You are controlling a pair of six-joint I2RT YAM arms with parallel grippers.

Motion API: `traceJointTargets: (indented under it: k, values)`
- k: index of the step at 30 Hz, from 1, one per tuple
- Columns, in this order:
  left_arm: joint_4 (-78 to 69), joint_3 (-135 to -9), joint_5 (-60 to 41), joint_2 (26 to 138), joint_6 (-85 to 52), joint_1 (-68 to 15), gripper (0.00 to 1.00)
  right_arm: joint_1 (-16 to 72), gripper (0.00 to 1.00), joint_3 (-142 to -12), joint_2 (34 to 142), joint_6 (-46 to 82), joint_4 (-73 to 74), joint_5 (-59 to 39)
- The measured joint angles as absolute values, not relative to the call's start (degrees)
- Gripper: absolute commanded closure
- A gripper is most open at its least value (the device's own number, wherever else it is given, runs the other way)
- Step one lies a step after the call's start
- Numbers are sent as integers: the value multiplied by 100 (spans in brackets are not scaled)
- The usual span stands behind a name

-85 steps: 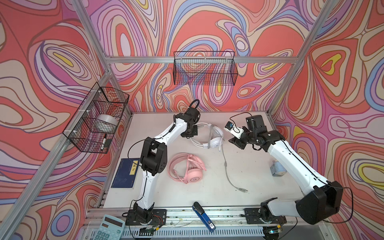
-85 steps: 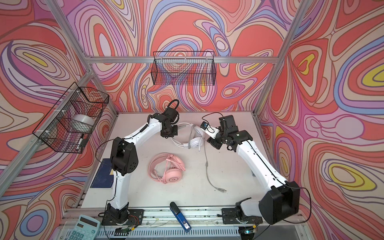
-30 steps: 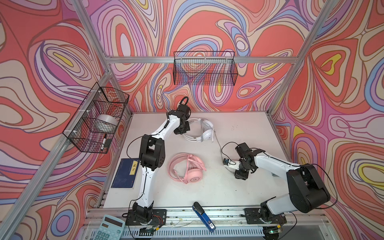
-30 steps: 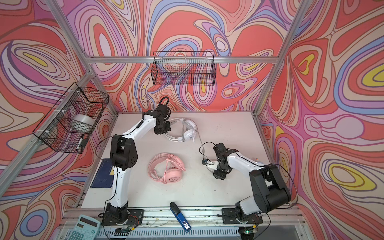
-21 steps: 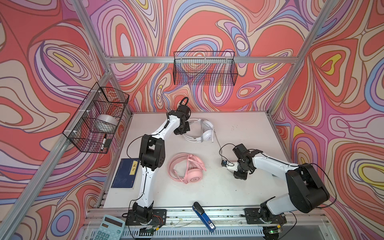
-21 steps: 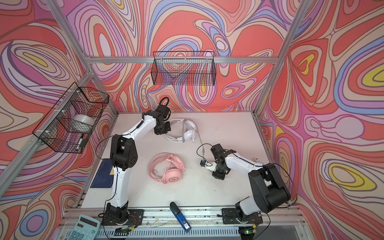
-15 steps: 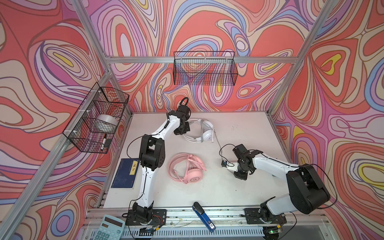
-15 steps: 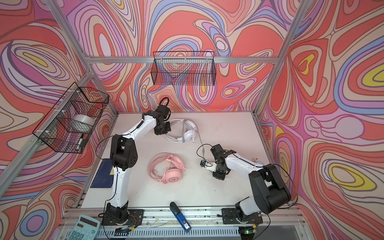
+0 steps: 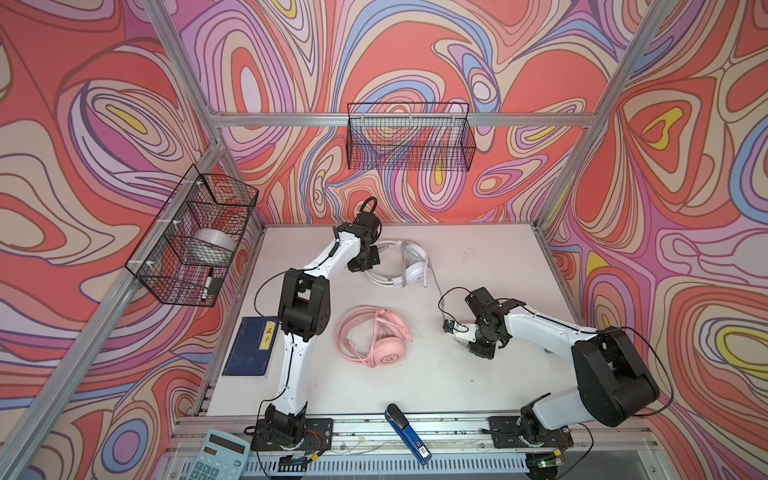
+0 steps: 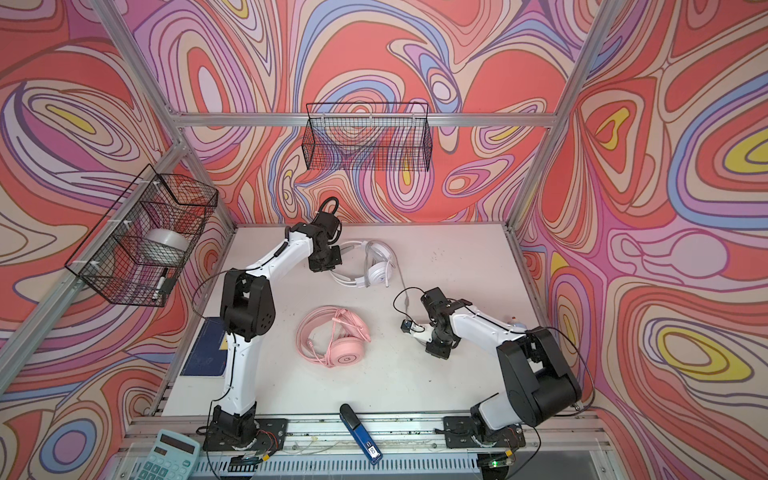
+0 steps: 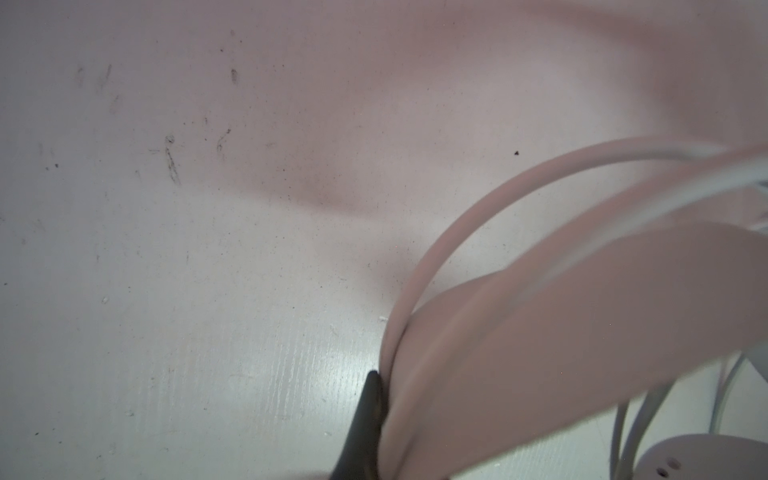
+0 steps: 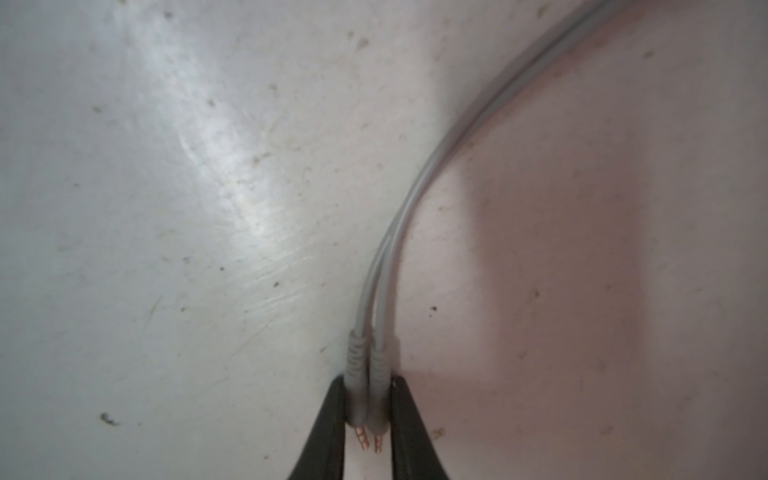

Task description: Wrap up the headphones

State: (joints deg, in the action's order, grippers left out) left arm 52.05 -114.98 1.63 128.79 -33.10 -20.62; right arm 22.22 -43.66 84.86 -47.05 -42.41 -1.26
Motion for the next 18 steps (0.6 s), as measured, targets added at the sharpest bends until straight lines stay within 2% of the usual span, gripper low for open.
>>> traceJointTargets:
  k: [8,18]
  values:
    - [5203,-11498,110,12879,-3328,-2062,100,2224,100,-4464,8320,-4687,-4383,-318]
    - [5203,-11513,-34,12879,-3439,-2102,100,2648,100,-5387,7743,-4694,-4934,-908]
